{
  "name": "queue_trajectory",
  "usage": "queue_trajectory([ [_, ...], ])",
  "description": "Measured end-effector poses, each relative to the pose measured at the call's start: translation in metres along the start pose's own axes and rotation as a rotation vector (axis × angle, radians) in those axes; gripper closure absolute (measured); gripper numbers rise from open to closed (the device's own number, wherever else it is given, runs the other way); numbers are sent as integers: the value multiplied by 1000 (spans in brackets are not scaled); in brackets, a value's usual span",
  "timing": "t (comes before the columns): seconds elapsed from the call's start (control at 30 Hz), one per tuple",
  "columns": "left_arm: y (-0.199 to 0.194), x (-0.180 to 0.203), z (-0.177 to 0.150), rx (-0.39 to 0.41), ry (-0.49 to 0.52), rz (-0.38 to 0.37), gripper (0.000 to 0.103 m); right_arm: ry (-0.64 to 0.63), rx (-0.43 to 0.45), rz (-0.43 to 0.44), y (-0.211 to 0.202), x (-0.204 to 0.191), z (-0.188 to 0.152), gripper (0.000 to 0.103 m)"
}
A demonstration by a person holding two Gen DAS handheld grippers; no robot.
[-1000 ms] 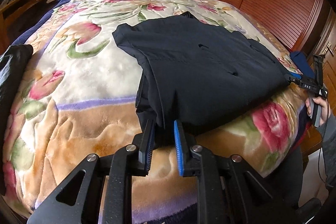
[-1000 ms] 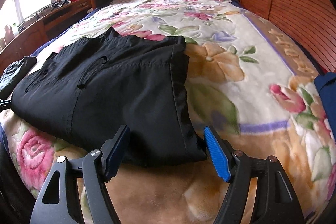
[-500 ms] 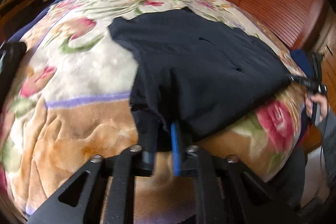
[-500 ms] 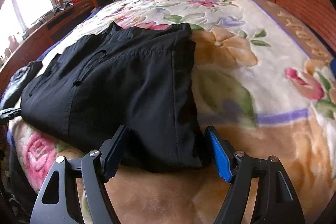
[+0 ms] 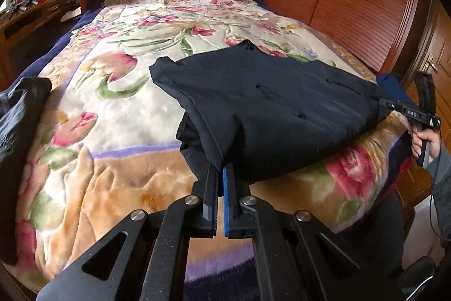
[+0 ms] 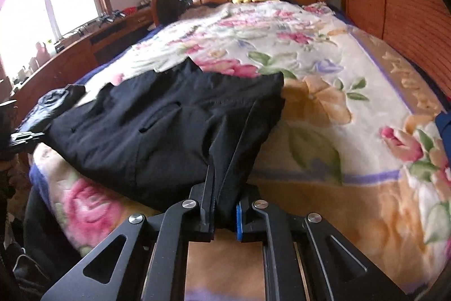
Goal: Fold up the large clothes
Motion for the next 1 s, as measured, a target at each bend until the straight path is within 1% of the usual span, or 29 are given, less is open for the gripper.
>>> queue_trajectory([
  [0.17,-26,5,-13,17,-22,-21,100,-2,-7,23,-29,-7,-24,93],
  [0.27,-30,11,-22,-11,-7,1,100,20,-42,45,-39,0,-34,93],
  [0.37,-27,13,-24,-20,-6,20,100,36,-78,12,-42,9,-44,90],
  [0.43,-24,12,-22,-30,-7,23,100,10,-88,-22,-42,10,-41,82],
  [0.47,-24,11,-22,-27,-5,20,99,-20,-75,-56,-45,10,-38,81],
  [0.5,-24,11,-21,-23,5,19,99,-36,-56,-72,-48,8,-35,77],
  [0.57,-25,10,-17,-16,16,26,96,-28,-22,-59,-53,8,-25,67],
  [0.6,-27,10,-15,-9,14,25,95,-22,-2,-59,-55,10,-18,57],
  [0.63,-28,9,-13,0,15,25,93,-22,15,-67,-55,12,-12,50],
  [0.67,-29,9,-12,4,19,30,91,-26,21,-72,-53,14,-4,47],
  [0.73,-33,9,-7,14,34,57,89,-21,21,-71,-42,17,10,41],
  [0.8,-37,8,-4,27,40,68,88,-6,13,-59,-25,21,25,39],
  [0.87,-41,6,0,40,37,72,87,-13,-24,-60,-1,16,35,38],
  [1.0,-40,7,0,40,25,46,86,16,-136,-93,65,31,57,38],
])
Point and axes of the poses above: each gripper's, at about its wrist camera, not at the fingertips, and y roughly the way its jaws point, x to its right, z to its top, the point moved 4 cm from there along y, roughly the way its jaws point, and after that the axes turned 7 degrees about y, right-handed, at the moved point
